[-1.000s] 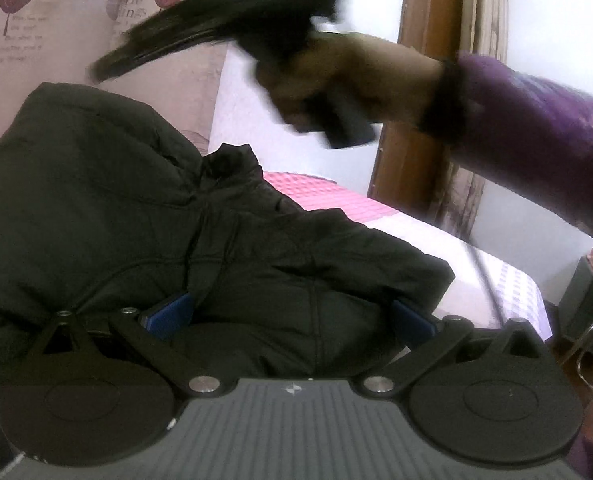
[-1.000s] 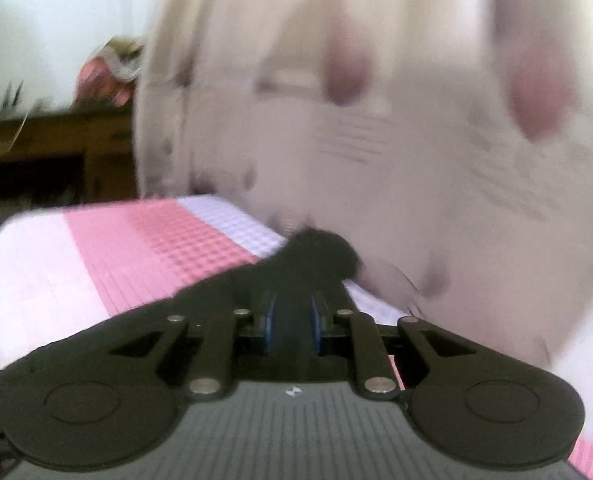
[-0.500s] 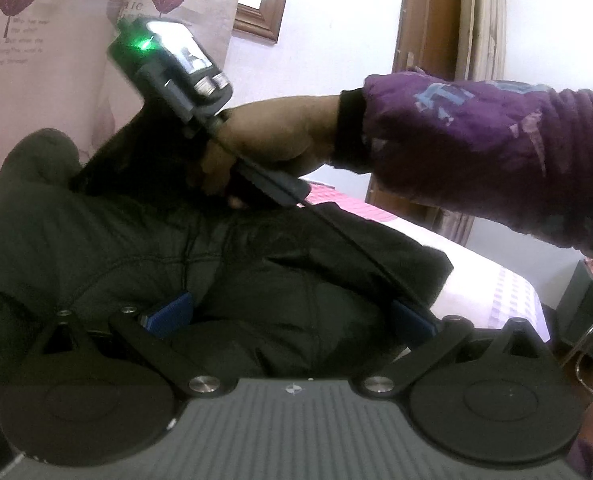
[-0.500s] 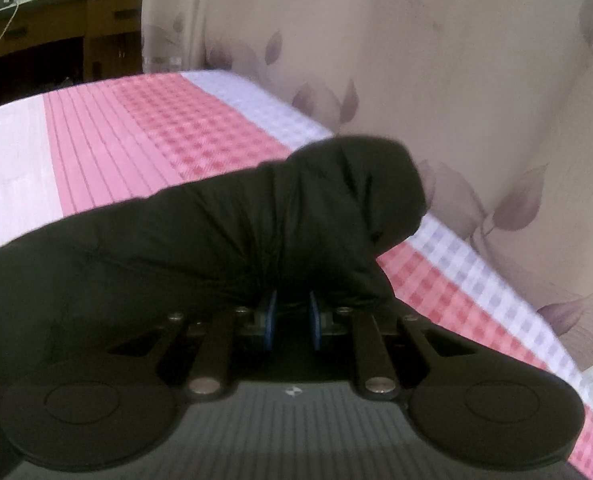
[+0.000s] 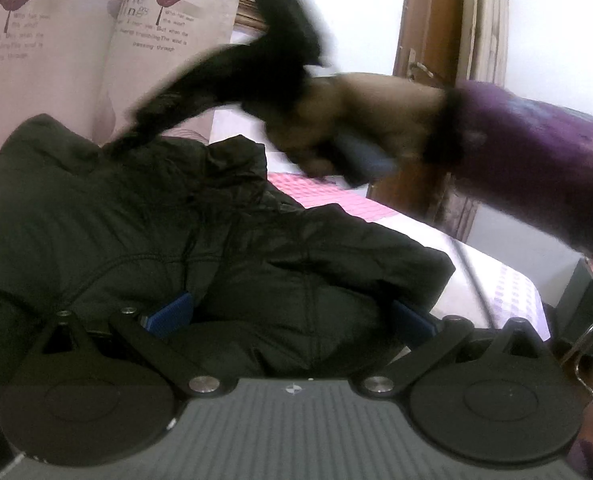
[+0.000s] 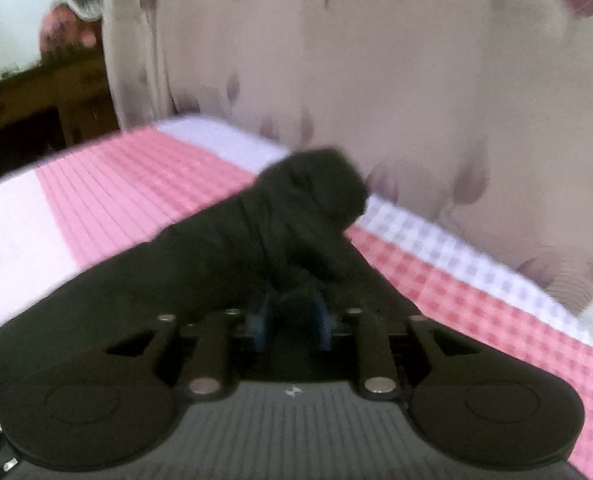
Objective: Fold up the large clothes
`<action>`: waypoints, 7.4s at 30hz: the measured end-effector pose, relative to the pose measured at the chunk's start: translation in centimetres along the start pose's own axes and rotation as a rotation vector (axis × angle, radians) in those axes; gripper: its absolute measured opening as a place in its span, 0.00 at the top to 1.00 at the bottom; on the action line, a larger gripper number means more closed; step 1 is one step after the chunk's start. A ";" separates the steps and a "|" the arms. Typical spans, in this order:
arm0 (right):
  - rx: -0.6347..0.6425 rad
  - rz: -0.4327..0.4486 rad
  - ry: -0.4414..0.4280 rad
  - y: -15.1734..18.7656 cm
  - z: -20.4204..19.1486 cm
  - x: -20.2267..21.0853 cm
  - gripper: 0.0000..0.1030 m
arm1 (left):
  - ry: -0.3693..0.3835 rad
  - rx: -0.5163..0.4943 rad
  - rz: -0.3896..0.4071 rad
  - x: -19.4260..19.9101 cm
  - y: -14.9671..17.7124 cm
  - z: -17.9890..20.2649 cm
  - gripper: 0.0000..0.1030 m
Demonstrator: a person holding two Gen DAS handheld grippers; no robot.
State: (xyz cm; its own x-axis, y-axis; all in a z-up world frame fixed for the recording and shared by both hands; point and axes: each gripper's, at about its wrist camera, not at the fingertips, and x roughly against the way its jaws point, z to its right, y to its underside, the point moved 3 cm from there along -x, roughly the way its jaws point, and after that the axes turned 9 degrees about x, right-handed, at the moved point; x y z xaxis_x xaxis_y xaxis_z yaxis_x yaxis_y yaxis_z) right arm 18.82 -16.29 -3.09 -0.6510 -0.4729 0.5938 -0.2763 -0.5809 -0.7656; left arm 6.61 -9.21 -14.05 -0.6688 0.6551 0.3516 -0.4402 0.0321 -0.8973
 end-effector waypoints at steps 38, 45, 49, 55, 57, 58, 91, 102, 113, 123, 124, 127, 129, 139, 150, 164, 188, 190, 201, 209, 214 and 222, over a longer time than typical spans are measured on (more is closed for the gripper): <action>-0.740 0.332 -0.194 15.5 -4.0 14.7 0.76 | -0.157 0.048 0.204 8.8 -3.3 -1.1 0.00; -0.860 0.244 -0.169 22.8 -4.2 12.5 0.76 | -0.152 0.087 0.163 7.7 -2.1 -1.9 0.00; -0.854 0.247 -0.173 22.7 -4.3 12.2 0.77 | -0.161 0.072 0.162 7.5 -2.3 -1.6 0.00; -0.832 0.254 -0.164 22.7 -4.5 12.0 0.76 | -0.227 0.033 0.139 7.1 -2.5 -1.4 0.00; -0.778 0.236 -0.138 22.2 -4.6 12.2 0.73 | -0.254 0.009 0.128 6.8 -2.5 -1.2 0.00; -0.742 0.223 -0.117 21.8 -4.8 12.2 0.72 | -0.268 0.002 0.122 6.7 -2.5 -1.2 0.00; -0.583 0.155 0.098 21.2 -6.5 12.1 0.28 | -0.407 -0.085 0.031 5.2 -2.5 -0.3 0.00; -0.579 0.154 0.109 21.2 -6.5 12.1 0.25 | -0.432 -0.067 0.027 5.3 -2.8 -0.5 0.00; -0.579 0.154 0.109 21.2 -6.4 12.1 0.24 | -0.451 -0.011 0.041 6.2 -3.4 -1.1 0.00; -0.582 0.154 0.108 21.2 -6.4 12.1 0.23 | -0.556 0.011 0.005 7.3 -5.7 -5.0 0.00; -0.582 0.154 0.108 21.2 -6.4 12.1 0.23 | -0.553 0.013 -0.008 7.3 -5.7 -5.4 0.00; -0.583 0.154 0.108 21.2 -6.4 12.1 0.23 | -0.508 0.056 -0.021 7.4 -5.9 -6.8 0.00; -0.584 0.154 0.107 21.2 -6.4 12.1 0.22 | -0.487 0.090 -0.024 7.4 -6.0 -7.9 0.00; -0.589 0.155 0.102 21.2 -6.4 12.0 0.21 | -0.189 0.304 -0.126 5.2 -7.0 -14.5 0.00; -0.582 0.155 0.093 21.2 -6.5 11.9 0.18 | 0.124 0.421 -0.249 1.5 -7.2 -20.6 0.00; -0.574 0.147 0.088 21.1 -6.8 11.8 0.15 | 0.314 0.647 -0.228 1.6 -5.3 -24.7 0.00; -0.890 0.178 -0.156 21.0 -0.3 9.9 0.01 | 0.099 0.525 -0.176 -0.3 -6.2 -22.6 0.00; -0.883 0.150 -0.172 20.4 0.9 8.7 0.00 | 0.081 0.512 -0.170 -0.3 -6.4 -22.3 0.00; -0.822 0.164 -0.284 17.6 3.9 3.3 0.00 | -0.031 0.413 -0.152 0.2 -7.3 -20.8 0.00; -0.779 0.204 -0.283 16.5 4.1 2.2 0.00 | -0.087 0.356 -0.144 0.0 -7.5 -19.7 0.00; -0.777 0.202 -0.281 16.6 4.1 2.3 0.00 | -0.153 0.266 -0.133 0.3 -8.1 -18.4 0.00; -0.771 0.193 -0.265 16.7 3.9 2.5 0.00 | -0.183 0.233 -0.126 0.4 -8.1 -17.9 0.00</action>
State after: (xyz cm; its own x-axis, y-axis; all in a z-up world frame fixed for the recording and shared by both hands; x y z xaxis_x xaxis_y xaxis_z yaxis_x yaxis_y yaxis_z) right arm 15.32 -29.80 -13.41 -0.5752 -0.7140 0.3992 -0.6458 0.0968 -0.7573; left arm 20.65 4.31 -11.45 -0.6877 0.5098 0.5168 -0.6375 -0.0834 -0.7660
